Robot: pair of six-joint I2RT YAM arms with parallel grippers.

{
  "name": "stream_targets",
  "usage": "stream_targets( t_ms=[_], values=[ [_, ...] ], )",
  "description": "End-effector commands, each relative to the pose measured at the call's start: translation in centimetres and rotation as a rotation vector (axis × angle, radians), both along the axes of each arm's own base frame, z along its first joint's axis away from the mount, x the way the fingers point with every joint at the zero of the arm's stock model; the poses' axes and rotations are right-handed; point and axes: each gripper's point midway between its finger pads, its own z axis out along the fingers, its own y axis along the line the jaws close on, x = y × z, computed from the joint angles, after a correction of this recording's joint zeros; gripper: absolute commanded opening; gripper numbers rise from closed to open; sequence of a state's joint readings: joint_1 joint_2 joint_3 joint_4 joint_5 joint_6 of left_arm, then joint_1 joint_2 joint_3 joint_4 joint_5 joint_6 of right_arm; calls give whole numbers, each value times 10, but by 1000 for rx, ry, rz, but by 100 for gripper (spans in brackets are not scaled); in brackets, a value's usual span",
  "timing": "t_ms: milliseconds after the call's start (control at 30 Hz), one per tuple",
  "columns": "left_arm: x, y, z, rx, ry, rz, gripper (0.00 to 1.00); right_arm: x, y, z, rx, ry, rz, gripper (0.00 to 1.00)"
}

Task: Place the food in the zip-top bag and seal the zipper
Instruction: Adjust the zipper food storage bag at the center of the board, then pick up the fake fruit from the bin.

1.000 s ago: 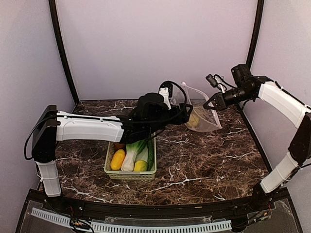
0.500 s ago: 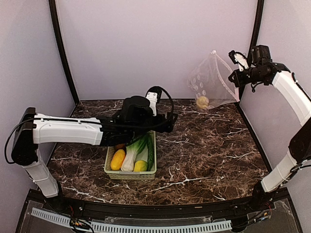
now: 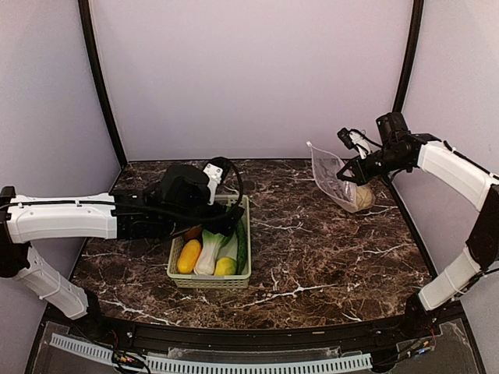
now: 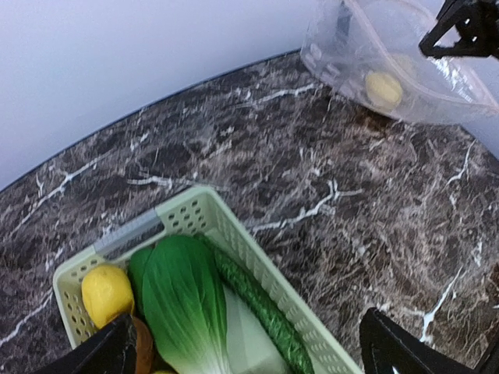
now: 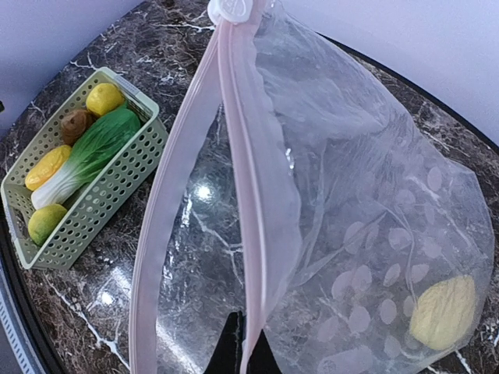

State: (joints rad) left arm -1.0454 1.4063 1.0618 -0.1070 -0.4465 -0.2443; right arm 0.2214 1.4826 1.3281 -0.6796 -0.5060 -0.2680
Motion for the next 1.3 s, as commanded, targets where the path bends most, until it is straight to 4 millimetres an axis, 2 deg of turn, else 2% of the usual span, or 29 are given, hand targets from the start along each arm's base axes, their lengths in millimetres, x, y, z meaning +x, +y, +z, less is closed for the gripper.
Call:
stream_targets(
  t_ms=[0, 167, 333, 400, 467, 533, 567, 633, 700, 733, 767, 800, 833, 867, 933, 967, 1067, 1100, 1267],
  values=[
    [-8, 31, -34, 168, 156, 76, 99, -9, 12, 23, 90, -77, 66, 0],
    [-10, 40, -40, 170, 137, 89, 99, -19, 15, 25, 118, -80, 96, 0],
    [-12, 45, 5, 53, 17, 64, 99, -32, 16, 24, 130, -68, 125, 0],
    [-3, 67, 23, 50, -57, 177, 99, -39, 18, 26, 143, -70, 149, 0],
    [4, 95, 30, 73, -101, 324, 99, -46, 20, 25, 155, -75, 172, 0],
    [5, 104, 29, 136, -121, 348, 99, -51, 20, 20, 163, -78, 180, 0],
    [5, 102, 30, 137, -127, 329, 99, -52, 20, 18, 165, -83, 184, 0],
    [1, 89, 24, 140, -117, 235, 99, -55, 20, 14, 168, -90, 186, 0],
    [-10, 66, 12, 129, -63, 89, 98, -57, 20, 9, 175, -93, 191, 0],
    [-18, 51, 6, 117, -23, -5, 92, -59, 20, 7, 176, -93, 193, 0],
    [-22, 45, -4, 138, 13, -46, 84, -59, 19, 4, 176, -96, 190, 0],
    [-30, 33, -6, 124, 50, -114, 80, -60, 18, 3, 175, -103, 190, 0],
    [-33, 31, -21, 167, 98, -137, 74, -60, 17, 1, 175, -109, 186, 0],
    [-37, 23, -21, 156, 127, -167, 71, -61, 16, -3, 174, -112, 182, 0],
    [-45, 18, -49, 228, 241, -199, 67, -62, 13, -7, 175, -113, 175, 0],
    [-48, 15, -54, 232, 272, -209, 66, -62, 12, -9, 178, -110, 173, 0],
    [-59, 3, -76, 261, 392, -262, 71, -61, 10, -10, 177, -111, 170, 0],
    [-61, -1, -77, 254, 412, -271, 74, -60, 10, -10, 175, -113, 169, 0],
    [-62, -1, -103, 315, 513, -225, 75, -60, 8, -13, 167, -114, 168, 0]
  ],
)
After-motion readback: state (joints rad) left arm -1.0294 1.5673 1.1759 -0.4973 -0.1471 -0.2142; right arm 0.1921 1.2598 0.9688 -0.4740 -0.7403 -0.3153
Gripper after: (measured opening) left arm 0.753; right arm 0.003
